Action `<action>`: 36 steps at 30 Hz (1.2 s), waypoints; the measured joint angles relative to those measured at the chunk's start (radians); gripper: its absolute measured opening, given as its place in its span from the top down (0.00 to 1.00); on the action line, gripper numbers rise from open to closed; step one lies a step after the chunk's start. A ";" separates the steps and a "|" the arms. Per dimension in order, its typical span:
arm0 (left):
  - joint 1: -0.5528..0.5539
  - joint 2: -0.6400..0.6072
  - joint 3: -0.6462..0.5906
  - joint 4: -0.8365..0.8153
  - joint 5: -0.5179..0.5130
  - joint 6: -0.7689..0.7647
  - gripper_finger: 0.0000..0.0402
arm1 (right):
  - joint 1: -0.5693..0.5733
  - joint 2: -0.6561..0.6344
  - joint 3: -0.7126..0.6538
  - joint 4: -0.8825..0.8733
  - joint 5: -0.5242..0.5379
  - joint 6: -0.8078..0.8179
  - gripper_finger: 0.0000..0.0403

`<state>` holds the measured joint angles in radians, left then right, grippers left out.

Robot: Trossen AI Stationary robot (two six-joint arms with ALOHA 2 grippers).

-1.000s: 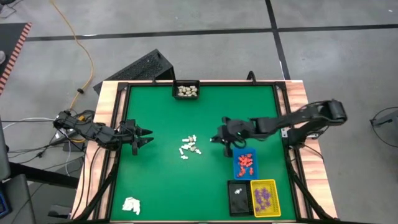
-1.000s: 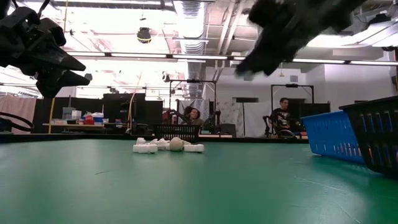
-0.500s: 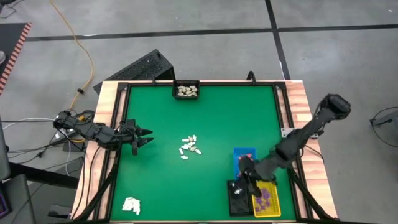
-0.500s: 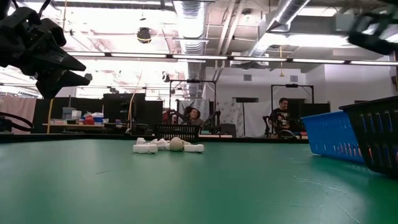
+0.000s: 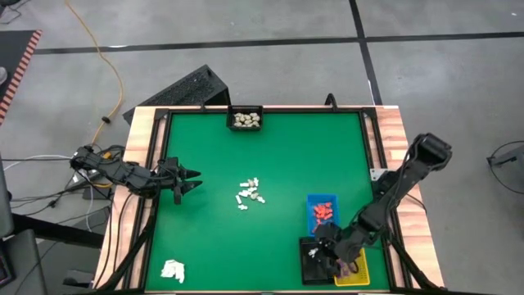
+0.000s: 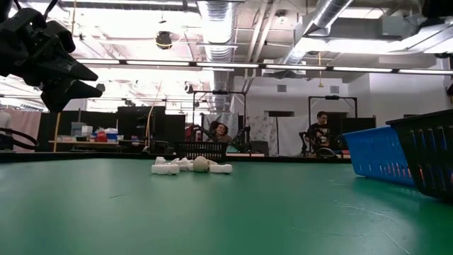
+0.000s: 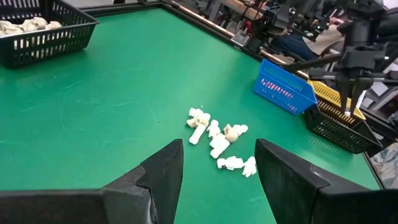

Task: Sort Halloween decoration
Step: Put the white skeleton toy into the bottom black bin

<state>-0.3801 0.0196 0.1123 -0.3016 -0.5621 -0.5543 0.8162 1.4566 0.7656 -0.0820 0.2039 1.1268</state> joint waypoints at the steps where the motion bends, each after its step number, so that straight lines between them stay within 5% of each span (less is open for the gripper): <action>1: 0.000 0.000 0.000 0.000 0.000 0.000 0.53 | -0.001 0.005 0.005 -0.002 -0.010 -0.006 0.96; 15: 0.000 0.000 0.000 0.000 0.007 -0.004 0.53 | -0.034 -0.010 0.048 -0.078 -0.075 -0.008 0.67; 21: 0.000 0.000 0.000 0.000 0.007 -0.004 0.53 | -0.080 -0.019 0.050 -0.017 -0.078 -0.067 0.64; 36: 0.000 0.000 0.000 0.000 0.023 -0.005 0.53 | -0.455 0.024 0.125 0.190 0.059 -1.014 0.66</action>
<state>-0.3801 0.0196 0.1123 -0.3012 -0.5396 -0.5594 0.3610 1.4810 0.8907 0.1076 0.2631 0.1128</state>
